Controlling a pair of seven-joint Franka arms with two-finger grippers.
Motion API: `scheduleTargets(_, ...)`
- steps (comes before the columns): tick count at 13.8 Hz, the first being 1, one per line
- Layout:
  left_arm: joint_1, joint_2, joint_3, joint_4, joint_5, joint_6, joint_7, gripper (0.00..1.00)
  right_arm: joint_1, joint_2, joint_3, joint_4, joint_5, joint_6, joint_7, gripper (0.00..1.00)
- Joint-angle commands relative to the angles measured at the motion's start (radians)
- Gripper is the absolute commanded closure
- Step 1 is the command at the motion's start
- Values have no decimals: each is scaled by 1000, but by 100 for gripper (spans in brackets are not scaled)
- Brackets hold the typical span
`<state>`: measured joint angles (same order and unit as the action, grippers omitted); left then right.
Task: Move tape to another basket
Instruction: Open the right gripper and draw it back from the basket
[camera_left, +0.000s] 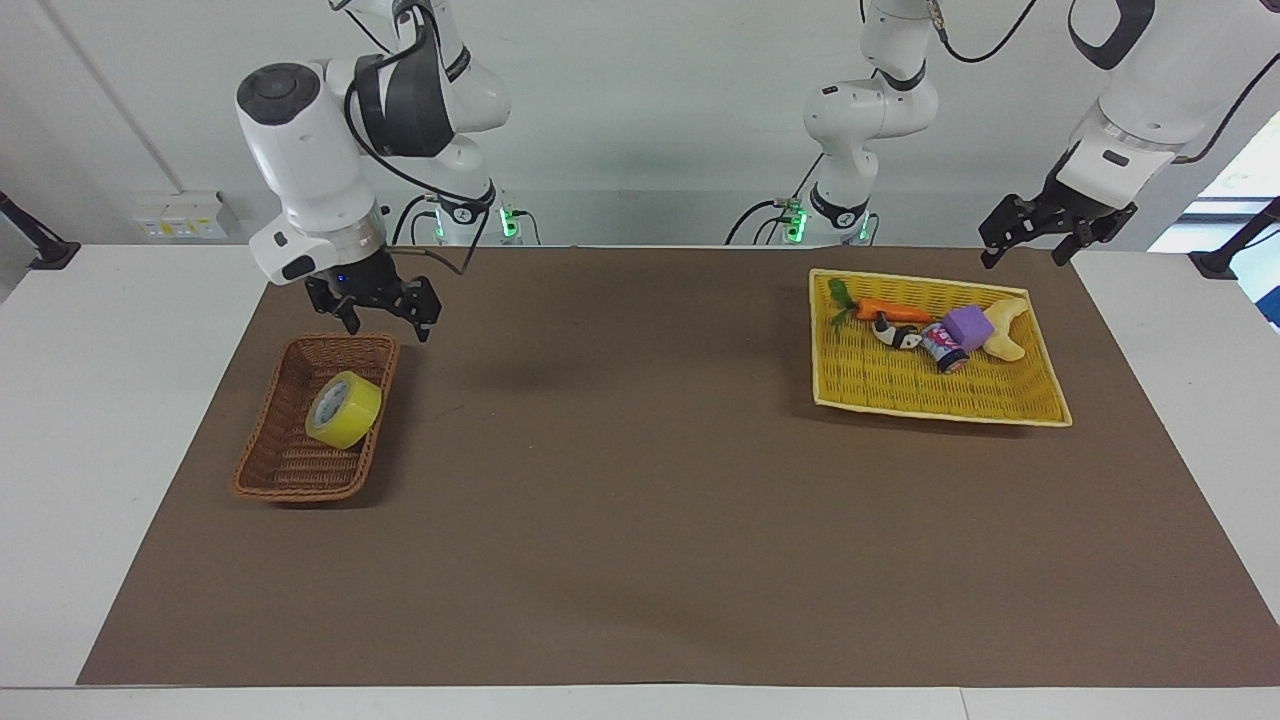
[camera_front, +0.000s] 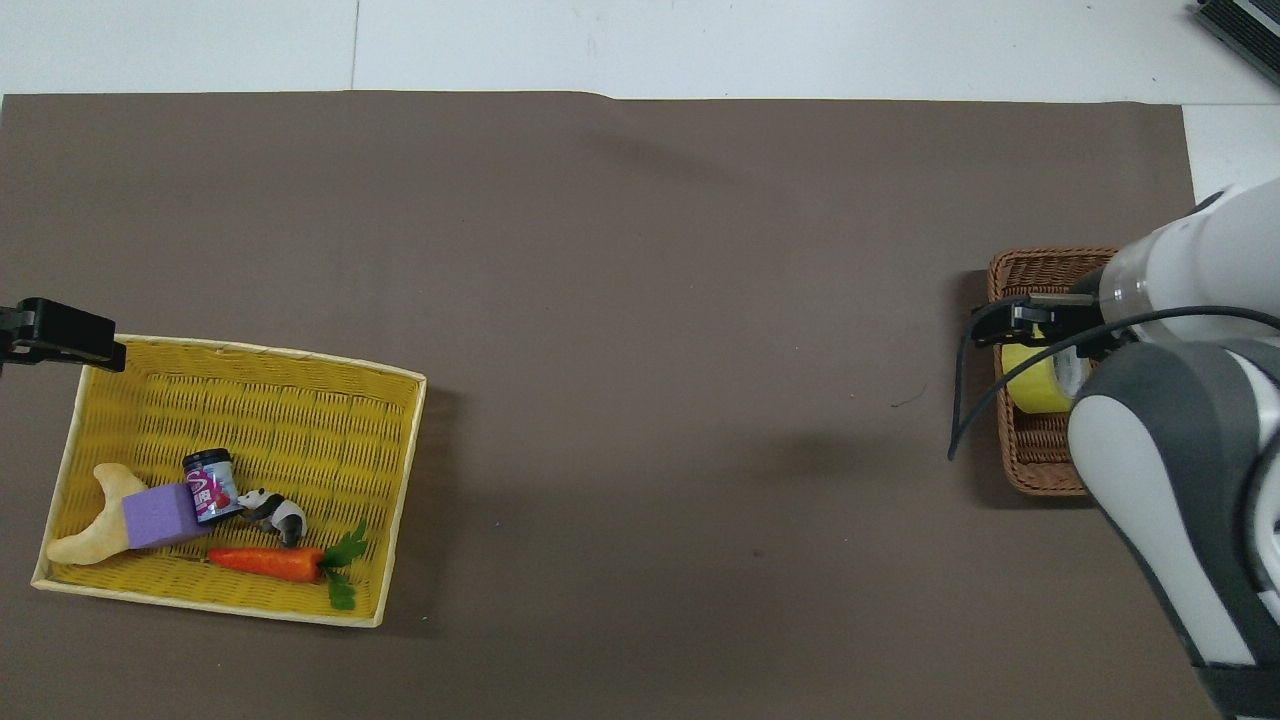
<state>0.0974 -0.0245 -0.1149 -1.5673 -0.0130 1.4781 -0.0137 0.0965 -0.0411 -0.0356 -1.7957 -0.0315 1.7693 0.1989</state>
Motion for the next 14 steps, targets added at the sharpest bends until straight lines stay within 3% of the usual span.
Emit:
scheduleTargets(1, 15, 1, -6, 21, -15, -25, 11, 0, -15, -19, 0, 143, 12, -164, 5, 0)
scheduleTargets(4, 15, 1, -6, 21, -15, -27, 11, 0, -11, -19, 8, 228, 5, -269, 7, 0)
scheduleTargets(7, 15, 1, -6, 21, -15, -25, 11, 0, -21, -46, 2, 191, 15, -294, -27, 0)
scheduleTargets(10, 15, 1, -6, 21, -15, -27, 11, 0, -24, -45, -6, 223, 5, -361, -136, 0)
scheduleTargets(14, 15, 1, -6, 21, -15, -27, 11, 0, -34, -74, -18, 171, 15, -328, -139, 0)
